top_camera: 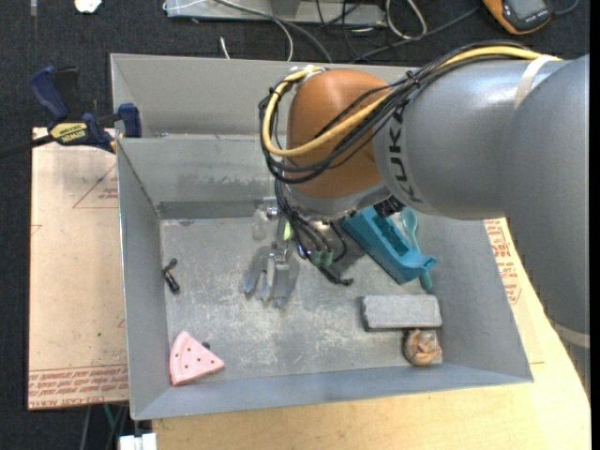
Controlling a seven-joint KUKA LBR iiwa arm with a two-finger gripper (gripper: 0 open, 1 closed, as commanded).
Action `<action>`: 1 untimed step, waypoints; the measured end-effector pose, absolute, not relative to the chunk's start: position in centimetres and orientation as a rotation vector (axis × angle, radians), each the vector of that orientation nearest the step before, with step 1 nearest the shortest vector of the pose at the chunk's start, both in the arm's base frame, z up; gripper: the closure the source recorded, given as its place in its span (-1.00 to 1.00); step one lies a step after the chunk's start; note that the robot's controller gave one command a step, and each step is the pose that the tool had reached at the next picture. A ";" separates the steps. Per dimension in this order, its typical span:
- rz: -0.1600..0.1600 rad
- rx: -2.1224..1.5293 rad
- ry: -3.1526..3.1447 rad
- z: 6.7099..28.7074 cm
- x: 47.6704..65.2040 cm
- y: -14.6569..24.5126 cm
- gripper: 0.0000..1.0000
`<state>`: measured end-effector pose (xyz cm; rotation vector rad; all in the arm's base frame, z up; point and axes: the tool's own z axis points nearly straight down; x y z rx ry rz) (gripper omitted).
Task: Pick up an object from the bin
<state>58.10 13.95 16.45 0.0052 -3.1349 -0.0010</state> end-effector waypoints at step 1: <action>-0.002 0.001 -3.142 16.9 58.3 13.9 -1.00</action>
Offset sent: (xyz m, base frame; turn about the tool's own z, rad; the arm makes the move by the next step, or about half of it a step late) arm 0.0183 -0.0174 0.0610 0.0421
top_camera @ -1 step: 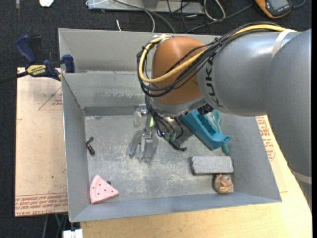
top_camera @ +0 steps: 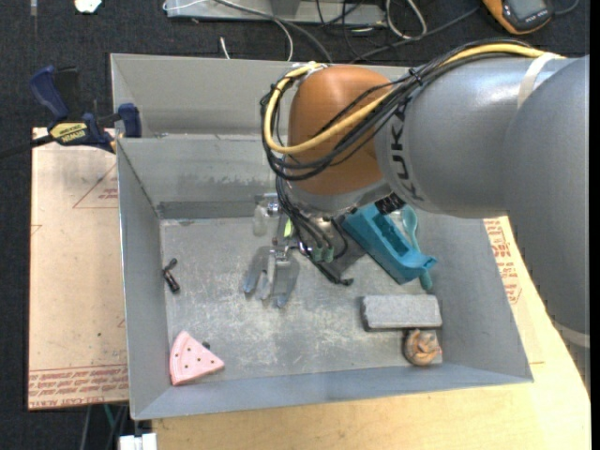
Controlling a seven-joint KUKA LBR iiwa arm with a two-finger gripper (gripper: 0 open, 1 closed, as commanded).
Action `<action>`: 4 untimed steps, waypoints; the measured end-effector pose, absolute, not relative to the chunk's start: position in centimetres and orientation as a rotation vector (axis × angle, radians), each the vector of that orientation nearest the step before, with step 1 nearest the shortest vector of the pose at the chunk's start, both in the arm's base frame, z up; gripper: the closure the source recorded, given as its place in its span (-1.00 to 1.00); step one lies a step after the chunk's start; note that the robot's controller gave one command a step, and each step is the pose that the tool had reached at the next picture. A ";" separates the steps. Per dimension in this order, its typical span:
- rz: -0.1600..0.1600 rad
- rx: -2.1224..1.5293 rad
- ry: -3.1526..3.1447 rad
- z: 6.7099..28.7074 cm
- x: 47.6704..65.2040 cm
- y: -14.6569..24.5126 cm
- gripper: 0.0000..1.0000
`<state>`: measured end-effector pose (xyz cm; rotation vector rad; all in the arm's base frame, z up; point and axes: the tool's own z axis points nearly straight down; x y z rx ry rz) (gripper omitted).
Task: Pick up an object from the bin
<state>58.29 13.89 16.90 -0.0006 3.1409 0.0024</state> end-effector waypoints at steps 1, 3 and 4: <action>0.004 0.054 3.142 21.9 59.8 12.5 -1.00; 0.005 -0.196 3.128 17.0 56.5 6.6 -1.00; 0.007 -0.303 3.111 11.2 58.0 6.6 -1.00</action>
Offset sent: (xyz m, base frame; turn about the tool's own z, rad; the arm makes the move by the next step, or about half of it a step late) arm 0.0046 -0.0252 0.0476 -0.0318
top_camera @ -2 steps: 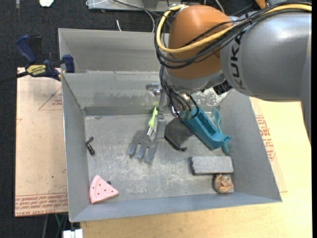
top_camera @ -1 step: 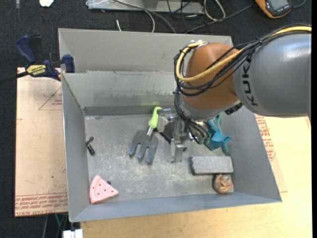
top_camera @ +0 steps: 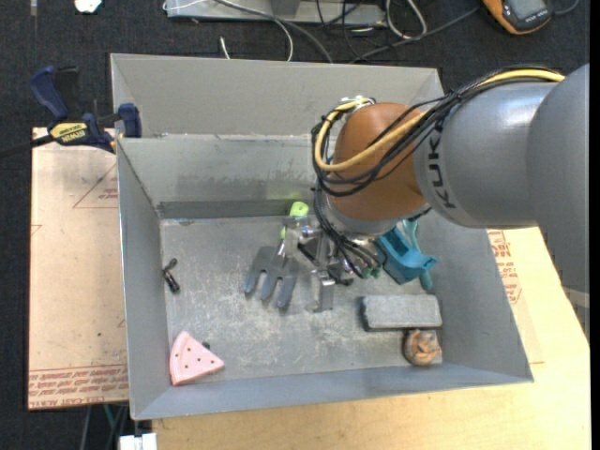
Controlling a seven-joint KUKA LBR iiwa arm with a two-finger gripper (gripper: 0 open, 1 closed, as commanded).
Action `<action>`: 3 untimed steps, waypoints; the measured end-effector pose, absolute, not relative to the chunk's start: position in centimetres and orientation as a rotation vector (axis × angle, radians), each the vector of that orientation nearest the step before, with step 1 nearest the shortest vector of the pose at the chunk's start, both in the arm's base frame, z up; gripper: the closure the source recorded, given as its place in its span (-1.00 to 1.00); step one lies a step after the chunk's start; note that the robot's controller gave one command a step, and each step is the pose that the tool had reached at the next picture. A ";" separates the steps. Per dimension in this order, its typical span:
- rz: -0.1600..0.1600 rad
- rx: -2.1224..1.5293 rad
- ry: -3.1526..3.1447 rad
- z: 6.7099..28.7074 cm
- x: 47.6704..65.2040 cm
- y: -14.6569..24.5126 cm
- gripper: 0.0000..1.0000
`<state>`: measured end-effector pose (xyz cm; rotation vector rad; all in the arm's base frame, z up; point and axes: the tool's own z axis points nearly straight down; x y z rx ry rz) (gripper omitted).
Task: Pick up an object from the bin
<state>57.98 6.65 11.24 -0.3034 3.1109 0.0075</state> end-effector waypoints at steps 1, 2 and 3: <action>0.004 -0.300 3.121 7.4 58.4 0.8 -1.00; 0.013 -0.250 3.122 13.1 59.8 2.3 -1.00; 0.009 -0.121 3.135 13.4 63.8 -3.0 -1.00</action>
Offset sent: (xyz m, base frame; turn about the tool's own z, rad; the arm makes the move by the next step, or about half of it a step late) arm 0.0200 -0.0392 0.0255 0.0390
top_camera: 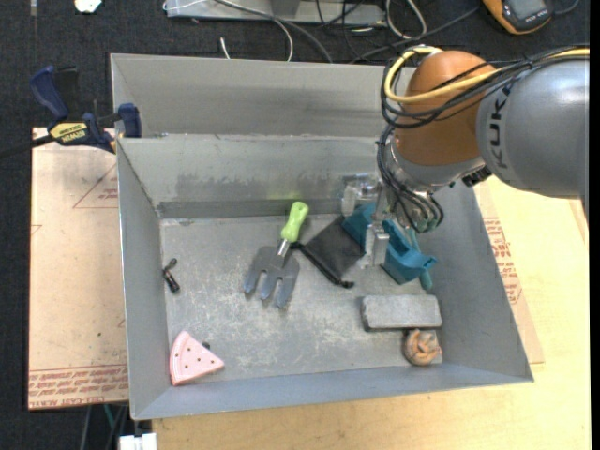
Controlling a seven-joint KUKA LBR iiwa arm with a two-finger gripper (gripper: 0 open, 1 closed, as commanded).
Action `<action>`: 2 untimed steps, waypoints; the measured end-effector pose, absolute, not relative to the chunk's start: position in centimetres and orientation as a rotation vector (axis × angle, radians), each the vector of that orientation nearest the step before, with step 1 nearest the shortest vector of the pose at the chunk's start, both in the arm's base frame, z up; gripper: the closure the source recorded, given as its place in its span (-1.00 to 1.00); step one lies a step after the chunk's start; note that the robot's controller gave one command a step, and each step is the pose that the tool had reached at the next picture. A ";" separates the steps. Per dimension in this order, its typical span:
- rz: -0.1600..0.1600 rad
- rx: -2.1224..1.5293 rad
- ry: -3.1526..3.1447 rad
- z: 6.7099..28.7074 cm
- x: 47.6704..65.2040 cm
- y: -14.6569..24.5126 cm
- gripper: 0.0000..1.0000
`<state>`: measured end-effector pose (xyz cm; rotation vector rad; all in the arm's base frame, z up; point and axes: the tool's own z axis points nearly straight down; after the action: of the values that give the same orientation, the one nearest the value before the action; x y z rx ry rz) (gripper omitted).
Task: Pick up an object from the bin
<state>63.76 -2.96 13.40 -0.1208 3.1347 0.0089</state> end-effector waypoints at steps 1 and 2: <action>0.010 -0.124 3.121 10.1 64.6 -3.7 -1.00; 0.015 0.149 3.124 8.3 64.2 -2.8 -1.00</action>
Offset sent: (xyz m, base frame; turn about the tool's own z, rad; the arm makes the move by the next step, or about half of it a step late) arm 0.0027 -0.0077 -0.0588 0.2634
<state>64.22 -2.78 8.25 0.1490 3.1239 0.0149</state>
